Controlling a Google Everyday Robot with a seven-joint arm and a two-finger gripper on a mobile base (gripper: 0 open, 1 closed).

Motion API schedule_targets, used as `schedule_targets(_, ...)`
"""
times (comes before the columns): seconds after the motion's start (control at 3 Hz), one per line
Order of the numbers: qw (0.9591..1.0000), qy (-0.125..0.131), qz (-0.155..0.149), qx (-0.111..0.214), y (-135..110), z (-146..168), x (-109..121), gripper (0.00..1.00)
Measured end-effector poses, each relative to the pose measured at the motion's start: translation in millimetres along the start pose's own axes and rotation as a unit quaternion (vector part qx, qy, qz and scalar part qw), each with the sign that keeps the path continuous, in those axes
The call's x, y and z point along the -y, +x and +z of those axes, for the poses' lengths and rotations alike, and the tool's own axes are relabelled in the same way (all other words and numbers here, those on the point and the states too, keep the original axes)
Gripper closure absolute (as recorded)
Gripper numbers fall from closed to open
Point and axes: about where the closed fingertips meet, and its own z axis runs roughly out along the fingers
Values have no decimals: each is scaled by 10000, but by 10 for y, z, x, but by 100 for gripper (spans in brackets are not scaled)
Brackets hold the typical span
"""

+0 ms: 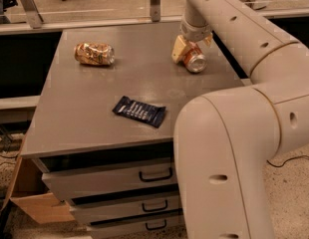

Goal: Place coke can upright

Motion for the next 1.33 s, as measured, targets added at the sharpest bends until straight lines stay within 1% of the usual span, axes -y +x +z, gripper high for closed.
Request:
schedule_targets(0.33, 10000, -42, -10, -67, 5, -30, 1, 51)
schedule_targets(0.67, 9996, -121, -257, 73, -75, -159, -38, 76)
schedule_targets(1.0, 9966, -433, -574, 410, -142, -326, -100, 97)
schedule_targets(1.33, 9840, -1080, -996, 1011, -184, -544, -197, 100)
